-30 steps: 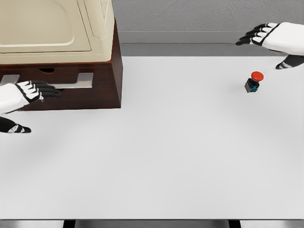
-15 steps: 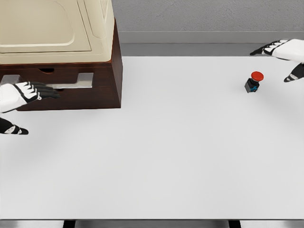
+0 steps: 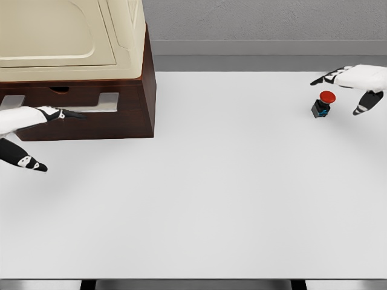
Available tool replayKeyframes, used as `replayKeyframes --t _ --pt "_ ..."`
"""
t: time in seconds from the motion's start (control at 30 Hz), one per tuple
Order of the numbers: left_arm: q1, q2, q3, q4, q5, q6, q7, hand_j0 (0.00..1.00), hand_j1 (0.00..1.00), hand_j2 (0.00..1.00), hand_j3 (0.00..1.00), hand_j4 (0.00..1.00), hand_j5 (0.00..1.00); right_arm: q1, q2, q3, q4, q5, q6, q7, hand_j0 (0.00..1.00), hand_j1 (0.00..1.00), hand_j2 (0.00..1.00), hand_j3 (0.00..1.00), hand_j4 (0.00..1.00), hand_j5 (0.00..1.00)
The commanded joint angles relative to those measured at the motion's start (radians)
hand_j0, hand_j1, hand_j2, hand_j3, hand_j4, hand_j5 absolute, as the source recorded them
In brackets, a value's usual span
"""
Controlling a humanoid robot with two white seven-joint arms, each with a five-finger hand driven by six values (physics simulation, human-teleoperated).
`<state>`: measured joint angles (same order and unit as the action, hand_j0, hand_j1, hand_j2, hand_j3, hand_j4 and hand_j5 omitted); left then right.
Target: Open the cabinet drawer with left arm, and place a switch into the drawer with right arm
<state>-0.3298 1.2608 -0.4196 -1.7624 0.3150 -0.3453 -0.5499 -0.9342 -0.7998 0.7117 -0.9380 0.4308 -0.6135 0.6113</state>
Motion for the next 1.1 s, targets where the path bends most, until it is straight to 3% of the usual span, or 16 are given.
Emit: replayKeyframes --t 0.0,0.17,0.4,0.7,1.07 --pt "-0.002 0.017 0.001 0.000 0.045 0.012 0.004 0.98 0.98 0.98 0.98 0.98 0.98 0.000 0.005 0.011 0.016 0.005 0.003 0.000 1.00 1.00 1.00 1.00 1.00 1.00" --pt "-0.012 0.055 0.001 0.000 0.085 0.019 0.004 1.00 1.00 1.00 1.00 1.00 1.00 -0.017 0.020 0.011 0.073 0.010 0.003 0.000 1.00 1.00 1.00 1.00 1.00 1.00" --pt "-0.037 0.020 0.001 0.000 0.075 0.198 0.001 0.99 0.99 0.99 0.99 0.99 0.99 -0.043 0.060 0.012 0.127 0.042 0.003 0.000 1.00 1.00 1.00 1.00 1.00 1.00" --pt "-0.044 0.009 0.001 0.000 0.072 0.203 0.001 0.99 0.99 0.99 0.99 0.99 0.99 -0.077 0.125 0.018 0.209 0.100 0.003 0.000 1.00 1.00 1.00 1.00 1.00 1.00" --pt "-0.064 -0.049 -0.007 0.001 0.035 0.233 0.001 0.99 0.99 0.99 0.99 0.99 0.99 -0.083 0.134 0.026 0.228 0.106 0.003 0.000 1.00 1.00 1.00 1.00 1.00 1.00"
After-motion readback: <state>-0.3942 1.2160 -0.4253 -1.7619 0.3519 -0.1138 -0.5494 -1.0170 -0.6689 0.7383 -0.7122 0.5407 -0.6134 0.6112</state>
